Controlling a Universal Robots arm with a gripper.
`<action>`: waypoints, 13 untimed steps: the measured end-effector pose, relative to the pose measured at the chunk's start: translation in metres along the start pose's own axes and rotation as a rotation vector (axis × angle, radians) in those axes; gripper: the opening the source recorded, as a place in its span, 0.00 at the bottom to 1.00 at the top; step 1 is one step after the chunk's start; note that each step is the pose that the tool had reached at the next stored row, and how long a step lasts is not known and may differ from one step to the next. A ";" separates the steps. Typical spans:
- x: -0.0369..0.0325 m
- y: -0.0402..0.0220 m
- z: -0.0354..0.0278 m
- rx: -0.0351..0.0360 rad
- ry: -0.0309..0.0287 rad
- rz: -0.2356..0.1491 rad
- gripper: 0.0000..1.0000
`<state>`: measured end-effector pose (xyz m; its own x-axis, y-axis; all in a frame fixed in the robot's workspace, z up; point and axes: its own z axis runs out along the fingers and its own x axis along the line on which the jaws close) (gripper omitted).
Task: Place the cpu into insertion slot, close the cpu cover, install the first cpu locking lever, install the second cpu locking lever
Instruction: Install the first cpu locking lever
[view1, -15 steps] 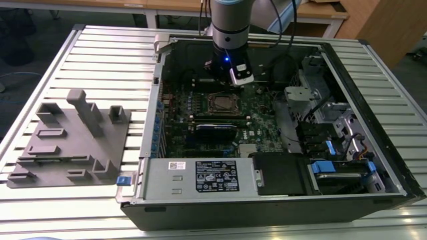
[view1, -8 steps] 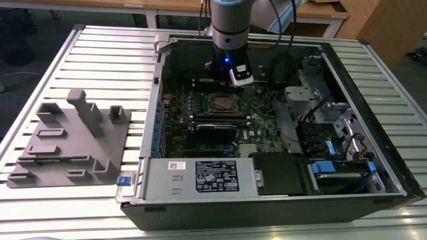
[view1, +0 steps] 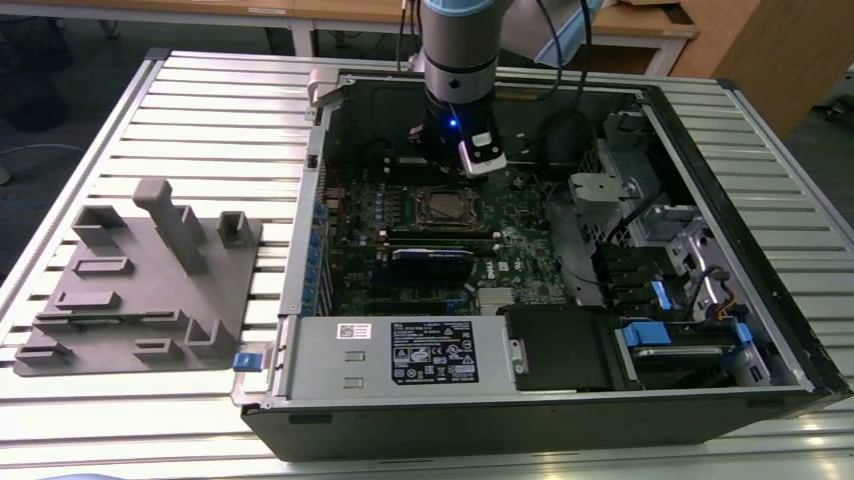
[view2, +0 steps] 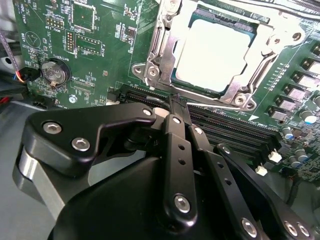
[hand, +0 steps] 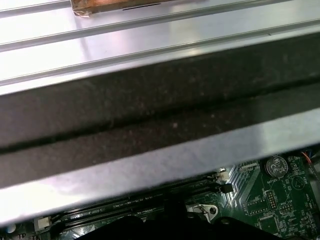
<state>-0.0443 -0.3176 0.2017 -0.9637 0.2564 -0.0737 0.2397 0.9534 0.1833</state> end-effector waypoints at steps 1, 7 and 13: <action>0.0000 0.0000 0.0000 -0.0001 0.0000 0.000 0.11; 0.0003 0.0009 0.0004 0.0019 -0.0045 0.024 0.11; 0.0014 0.0049 0.0012 0.0029 -0.0077 0.041 0.11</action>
<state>-0.0443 -0.3124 0.2012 -0.9521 0.2966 -0.0738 0.2794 0.9425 0.1834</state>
